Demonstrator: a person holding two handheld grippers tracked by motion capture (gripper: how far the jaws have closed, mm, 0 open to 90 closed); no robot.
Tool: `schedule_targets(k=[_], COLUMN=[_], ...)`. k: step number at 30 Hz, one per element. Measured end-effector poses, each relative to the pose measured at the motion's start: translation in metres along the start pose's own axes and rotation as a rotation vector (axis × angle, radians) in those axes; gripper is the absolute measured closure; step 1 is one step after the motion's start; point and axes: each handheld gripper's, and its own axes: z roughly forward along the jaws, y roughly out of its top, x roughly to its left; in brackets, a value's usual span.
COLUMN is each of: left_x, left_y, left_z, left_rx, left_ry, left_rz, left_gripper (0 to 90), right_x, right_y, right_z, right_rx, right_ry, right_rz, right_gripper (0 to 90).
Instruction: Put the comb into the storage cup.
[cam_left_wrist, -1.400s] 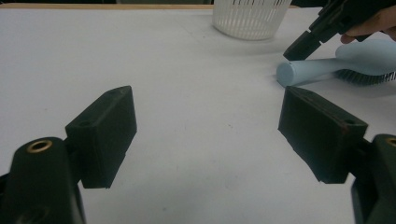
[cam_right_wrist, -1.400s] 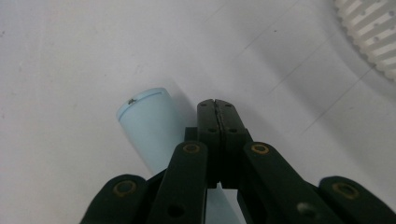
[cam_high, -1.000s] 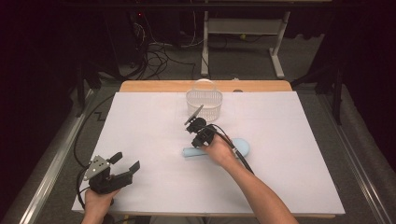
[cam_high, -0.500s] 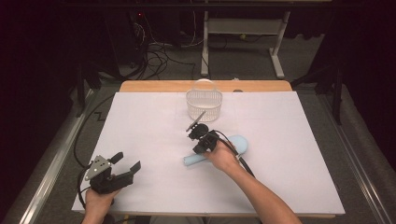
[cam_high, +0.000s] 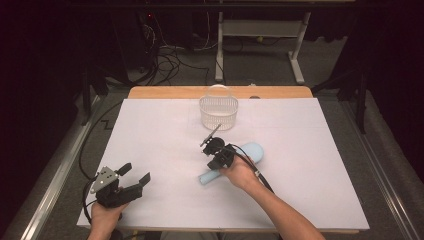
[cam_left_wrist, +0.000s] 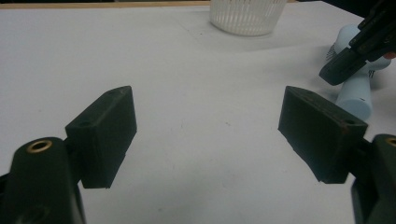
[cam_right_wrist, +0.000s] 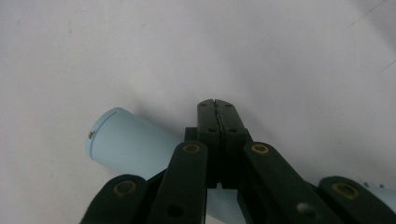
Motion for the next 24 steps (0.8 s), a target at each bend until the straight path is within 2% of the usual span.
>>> schedule_targets(k=[8, 24], left_x=[0.000, 0.000], left_y=[0.000, 0.000], left_z=[0.000, 0.000], left_rx=[-0.001, 0.000], left_ry=[0.002, 0.007], left_rz=[-0.002, -0.003], left_gripper=[18.7, 18.7], right_x=[0.004, 0.008], right_y=[-0.010, -0.032], right_z=[-0.005, -0.014], right_rx=[0.003, -0.013], right_ry=[0.001, 0.018], right_rz=[-0.029, -0.040], right_gripper=[90.0, 90.0])
